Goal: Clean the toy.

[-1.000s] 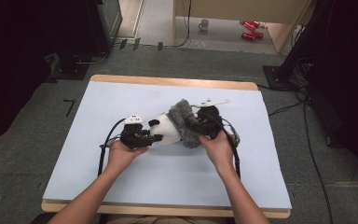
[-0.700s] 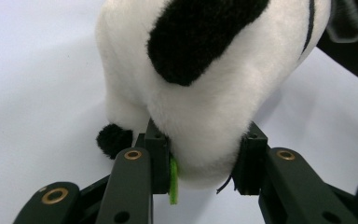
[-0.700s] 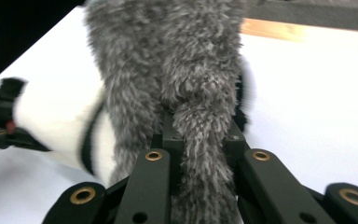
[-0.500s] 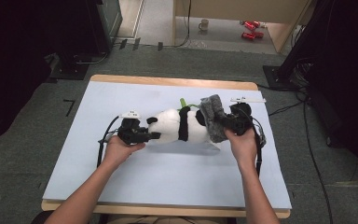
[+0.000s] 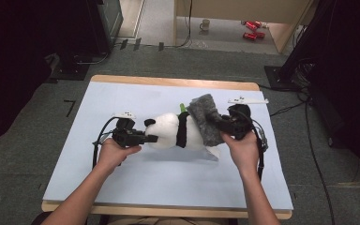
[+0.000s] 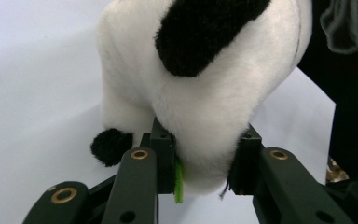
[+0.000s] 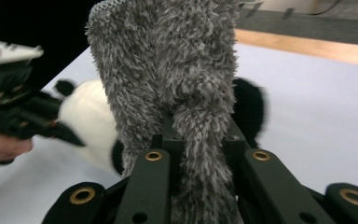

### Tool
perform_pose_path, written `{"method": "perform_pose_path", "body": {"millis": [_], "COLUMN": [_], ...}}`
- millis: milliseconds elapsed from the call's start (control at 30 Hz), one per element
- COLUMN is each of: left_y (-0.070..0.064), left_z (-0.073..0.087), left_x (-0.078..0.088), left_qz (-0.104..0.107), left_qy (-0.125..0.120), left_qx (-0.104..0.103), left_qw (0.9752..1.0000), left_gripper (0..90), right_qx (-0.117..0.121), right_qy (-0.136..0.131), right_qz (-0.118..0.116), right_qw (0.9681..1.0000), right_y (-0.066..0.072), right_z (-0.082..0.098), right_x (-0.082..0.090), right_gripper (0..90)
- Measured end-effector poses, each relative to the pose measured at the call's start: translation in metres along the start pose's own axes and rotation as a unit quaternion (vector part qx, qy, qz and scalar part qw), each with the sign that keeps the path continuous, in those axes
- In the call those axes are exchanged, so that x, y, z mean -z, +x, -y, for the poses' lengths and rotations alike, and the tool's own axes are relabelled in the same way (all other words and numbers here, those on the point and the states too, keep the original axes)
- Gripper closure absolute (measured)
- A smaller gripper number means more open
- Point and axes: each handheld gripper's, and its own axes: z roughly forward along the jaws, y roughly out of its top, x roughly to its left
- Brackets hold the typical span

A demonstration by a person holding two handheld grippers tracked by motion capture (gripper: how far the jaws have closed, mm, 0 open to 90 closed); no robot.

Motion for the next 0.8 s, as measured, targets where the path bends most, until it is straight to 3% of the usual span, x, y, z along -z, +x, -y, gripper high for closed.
{"method": "perform_pose_path", "body": {"millis": [67,167,233,400,533,667,733,800], "left_y": [0.001,0.003,0.002,0.003,0.005,0.006,0.007,0.009], "left_z": [0.002,0.002,0.003,0.005,0.007,0.014,0.018,0.019], "left_x": [0.0,-0.001,-0.002,-0.002,0.0,0.005,0.008,0.009], "left_qz": [-0.006,-0.012,-0.023,-0.023,-0.024,-0.026,-0.032,-0.031], "left_qy": [-0.003,-0.005,-0.004,-0.017,-0.022,-0.036,-0.042,-0.042], "left_qx": [-0.002,-0.002,-0.015,-0.024,-0.048,-0.091,-0.115,-0.12], "left_qw": [1.0,0.9999,0.9996,0.9993,0.9983,0.9949,0.992,0.9914], "left_gripper": [67.0,65.1,61.8,48.4,39.6,36.2,36.5,36.7], "right_qx": [0.011,0.013,0.005,-0.004,-0.001,0.002,0.002,0.0], "right_qy": [0.019,0.044,0.044,0.033,0.028,0.022,0.02,0.016], "right_qz": [-0.009,-0.009,-0.008,-0.004,-0.003,0.003,0.003,0.003], "right_qw": [0.9997,0.9989,0.999,0.9994,0.9996,0.9997,0.9998,0.9999], "right_y": [0.01,0.011,0.006,-0.002,-0.003,-0.005,-0.008,-0.009], "right_z": [0.006,0.015,0.02,0.021,0.021,0.019,0.018,0.016], "right_x": [-0.008,-0.022,-0.028,-0.033,-0.036,-0.038,-0.039,-0.042], "right_gripper": [78.8,78.8,78.7,78.7,78.7,78.5,78.4,78.3]}}
